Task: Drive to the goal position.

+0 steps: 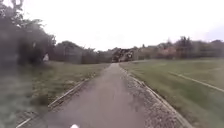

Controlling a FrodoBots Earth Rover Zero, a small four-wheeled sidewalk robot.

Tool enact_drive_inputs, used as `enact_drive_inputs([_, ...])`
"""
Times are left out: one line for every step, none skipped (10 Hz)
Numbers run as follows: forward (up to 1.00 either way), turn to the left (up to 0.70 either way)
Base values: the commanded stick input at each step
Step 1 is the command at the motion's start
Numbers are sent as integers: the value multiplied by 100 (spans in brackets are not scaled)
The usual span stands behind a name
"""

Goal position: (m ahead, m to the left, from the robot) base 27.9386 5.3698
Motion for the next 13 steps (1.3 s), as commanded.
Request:
enact_drive_inputs([100,1])
enact_drive_inputs([100,1])
enact_drive_inputs([100,1])
enact_drive_inputs([100,1])
enact_drive_inputs([100,1])
enact_drive_inputs([100,1])
enact_drive_inputs([100,1])
enact_drive_inputs([100,1])
enact_drive_inputs([100,1])
enact_drive_inputs([100,1])
enact_drive_inputs([100,1])
enact_drive_inputs([100,1])
enact_drive_inputs([100,1])
